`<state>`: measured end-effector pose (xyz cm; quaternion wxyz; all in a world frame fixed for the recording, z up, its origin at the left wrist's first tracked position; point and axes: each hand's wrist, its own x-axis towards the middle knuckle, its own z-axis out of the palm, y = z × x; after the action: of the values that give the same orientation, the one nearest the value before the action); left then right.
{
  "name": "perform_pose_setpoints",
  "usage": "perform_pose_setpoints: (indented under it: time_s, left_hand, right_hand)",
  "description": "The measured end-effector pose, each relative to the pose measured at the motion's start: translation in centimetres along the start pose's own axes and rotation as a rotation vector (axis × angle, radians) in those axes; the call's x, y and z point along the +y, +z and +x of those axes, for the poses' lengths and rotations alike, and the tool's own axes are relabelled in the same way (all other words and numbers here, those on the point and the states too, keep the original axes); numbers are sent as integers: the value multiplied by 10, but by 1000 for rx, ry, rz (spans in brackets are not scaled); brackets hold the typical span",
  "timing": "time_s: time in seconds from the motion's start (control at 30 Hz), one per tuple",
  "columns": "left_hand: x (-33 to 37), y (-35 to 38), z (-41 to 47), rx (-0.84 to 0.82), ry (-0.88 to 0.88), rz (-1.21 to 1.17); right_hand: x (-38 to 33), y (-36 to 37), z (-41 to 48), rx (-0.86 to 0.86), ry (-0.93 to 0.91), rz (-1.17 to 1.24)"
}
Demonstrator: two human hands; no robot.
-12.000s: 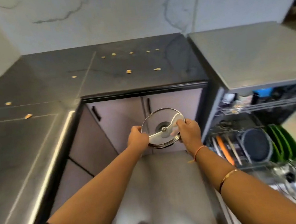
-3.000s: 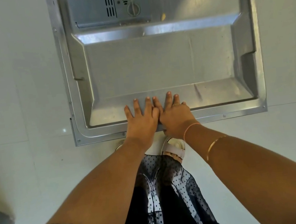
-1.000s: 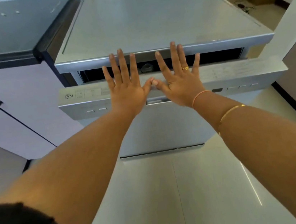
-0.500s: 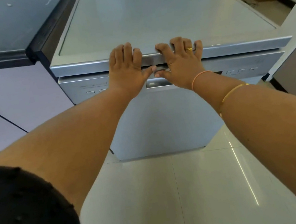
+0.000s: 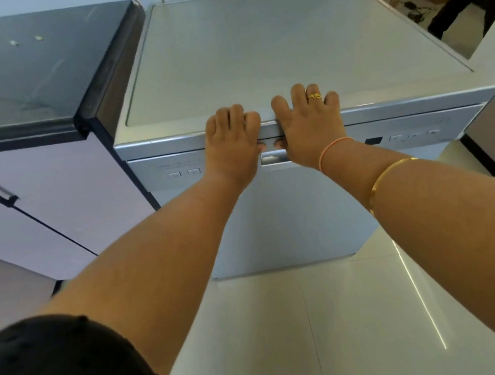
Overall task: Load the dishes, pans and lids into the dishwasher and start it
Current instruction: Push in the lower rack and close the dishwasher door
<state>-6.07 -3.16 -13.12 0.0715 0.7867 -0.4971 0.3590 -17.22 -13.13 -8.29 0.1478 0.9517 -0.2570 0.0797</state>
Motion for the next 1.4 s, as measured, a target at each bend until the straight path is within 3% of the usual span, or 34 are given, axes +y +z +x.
perform_pose_setpoints:
  time_s: [0.4, 0.57, 0.87, 1.27, 1.4]
  left_hand:
    - [11, -35, 24, -372, -5, 0]
    - [5, -55, 33, -608, 18, -44]
    - [-8, -75, 56, -776, -68, -208]
    - [-42, -63, 83, -940, 17, -417]
    - [-63, -53, 86, -977, -191, -751]
  right_hand:
    - [1, -10, 8, -83, -63, -82]
    - [0, -20, 17, -221, -92, -74]
    - [9, -60, 41, -538, -195, 45]
    - [3, -83, 90, -847, -110, 109]
    - [-10, -83, 116, -918, -81, 114]
